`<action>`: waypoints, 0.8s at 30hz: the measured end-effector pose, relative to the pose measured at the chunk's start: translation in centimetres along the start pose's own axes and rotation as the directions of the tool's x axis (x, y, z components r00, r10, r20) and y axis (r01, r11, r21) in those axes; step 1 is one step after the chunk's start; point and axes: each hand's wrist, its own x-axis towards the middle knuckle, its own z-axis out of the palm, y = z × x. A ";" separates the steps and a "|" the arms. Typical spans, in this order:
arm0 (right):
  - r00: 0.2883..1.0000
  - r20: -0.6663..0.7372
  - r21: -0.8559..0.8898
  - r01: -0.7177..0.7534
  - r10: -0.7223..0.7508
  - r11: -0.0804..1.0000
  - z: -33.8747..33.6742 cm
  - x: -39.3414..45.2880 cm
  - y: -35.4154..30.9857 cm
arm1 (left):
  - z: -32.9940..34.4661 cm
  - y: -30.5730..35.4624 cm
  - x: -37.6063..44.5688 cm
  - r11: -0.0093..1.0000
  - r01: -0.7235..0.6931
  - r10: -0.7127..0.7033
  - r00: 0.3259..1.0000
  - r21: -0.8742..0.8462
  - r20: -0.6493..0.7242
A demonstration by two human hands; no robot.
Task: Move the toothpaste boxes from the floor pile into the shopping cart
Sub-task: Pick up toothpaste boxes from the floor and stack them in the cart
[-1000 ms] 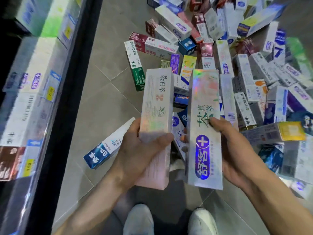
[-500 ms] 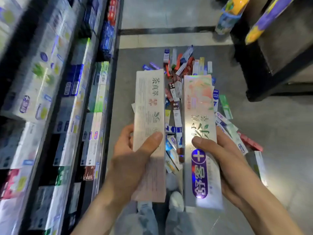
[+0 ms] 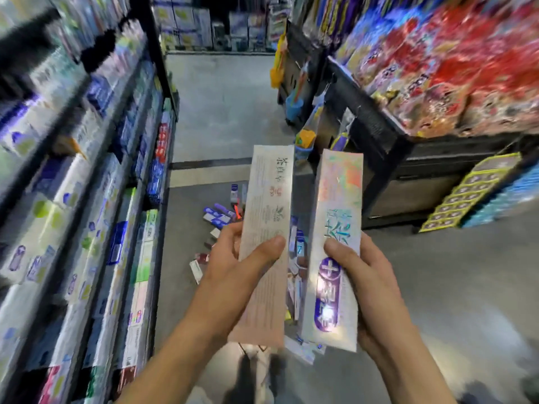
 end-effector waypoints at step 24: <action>0.056 -0.998 0.032 0.497 0.005 0.867 -7.6 -51.0 9.3 | 15.1 -8.0 -33.9 0.910 -0.009 -0.409 0.142 0.414 0.902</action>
